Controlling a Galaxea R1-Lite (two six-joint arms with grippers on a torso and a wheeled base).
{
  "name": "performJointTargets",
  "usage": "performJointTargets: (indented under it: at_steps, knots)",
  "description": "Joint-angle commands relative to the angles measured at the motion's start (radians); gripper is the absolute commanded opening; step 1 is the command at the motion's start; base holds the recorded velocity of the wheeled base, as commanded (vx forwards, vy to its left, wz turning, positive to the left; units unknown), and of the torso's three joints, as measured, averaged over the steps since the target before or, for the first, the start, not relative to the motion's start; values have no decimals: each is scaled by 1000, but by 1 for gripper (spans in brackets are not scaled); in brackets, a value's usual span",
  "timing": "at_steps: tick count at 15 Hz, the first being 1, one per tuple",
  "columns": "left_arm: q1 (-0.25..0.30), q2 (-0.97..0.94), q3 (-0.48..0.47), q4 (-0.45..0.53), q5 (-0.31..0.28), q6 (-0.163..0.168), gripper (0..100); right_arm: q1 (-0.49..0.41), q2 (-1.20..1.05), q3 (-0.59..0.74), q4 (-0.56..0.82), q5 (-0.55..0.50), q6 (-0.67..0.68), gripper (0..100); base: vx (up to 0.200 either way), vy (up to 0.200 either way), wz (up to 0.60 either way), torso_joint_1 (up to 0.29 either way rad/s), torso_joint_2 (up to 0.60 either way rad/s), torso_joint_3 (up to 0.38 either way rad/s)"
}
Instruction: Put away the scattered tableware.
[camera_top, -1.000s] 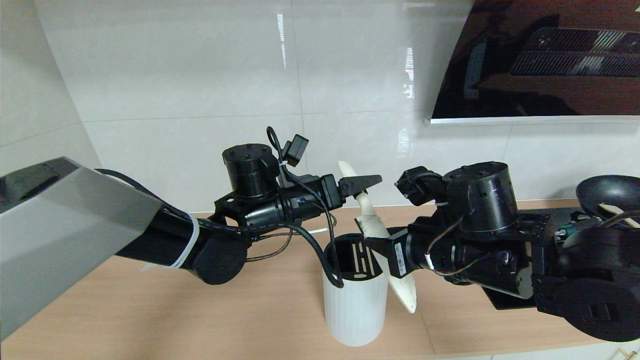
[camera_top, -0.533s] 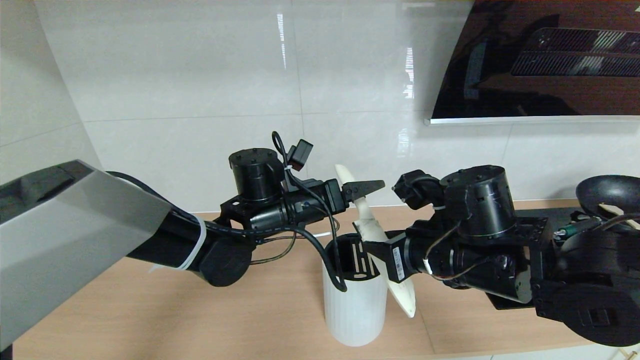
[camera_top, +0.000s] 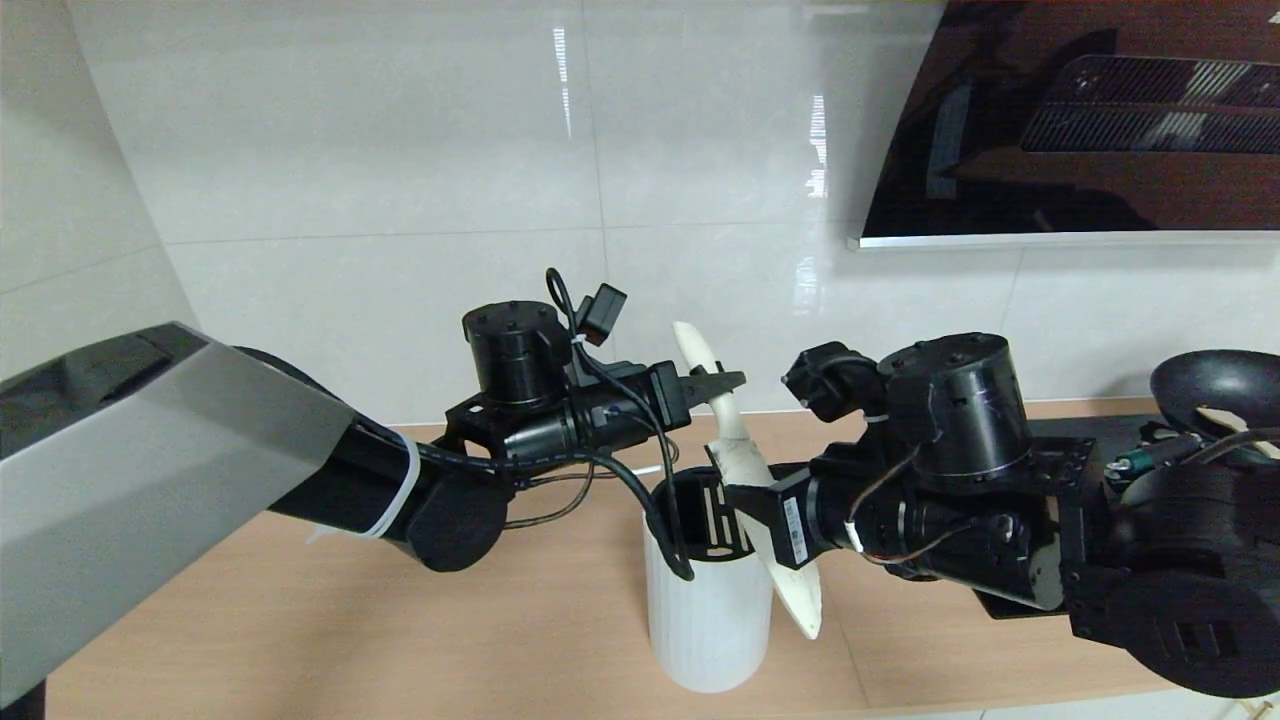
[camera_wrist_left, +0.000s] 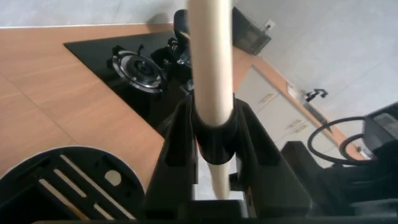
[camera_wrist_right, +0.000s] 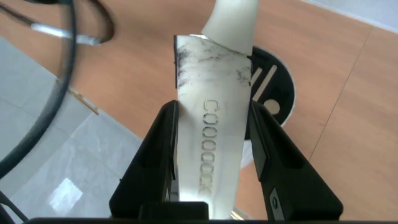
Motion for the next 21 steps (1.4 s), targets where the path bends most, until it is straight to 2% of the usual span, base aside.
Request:
performJointTargets:
  at_steps: [1,6,7,13,16,17,18,20,21]
  knots:
    - [-1,-1,1,0,0,0,0,0,2,-3,-2,-2,1,0,0,0,0,0,0,0]
    - [-1,-4,-1,0,3,0,0,0,8,-4,-15,-5,1,0,0,0,0,0,0,0]
    - [-1,-7,-3,0,3,-2,0,0,8,-4,-15,-5,1,100,0,0,0,0,0,0]
    - [7,-86,2,-2,37,6,0,-1,-36,13,-20,-12,-4,100,0,0,0,0,0,0]
    - [65,-155,7,-22,44,11,0,-53,-148,37,-6,-20,-18,100,0,0,0,0,0,0]
    - [65,-155,7,-22,44,11,0,-53,-148,37,-6,-20,-18,100,0,0,0,0,0,0]
    - [119,-228,7,-34,44,23,0,-118,-228,43,61,-20,-64,100,0,0,0,0,0,0]
    - [134,-266,11,-71,44,54,0,-156,-254,47,89,-20,-68,100,0,0,0,0,0,0]
    - [139,-301,39,-117,44,95,0,-195,-258,47,90,-20,-68,100,0,0,0,0,0,0]
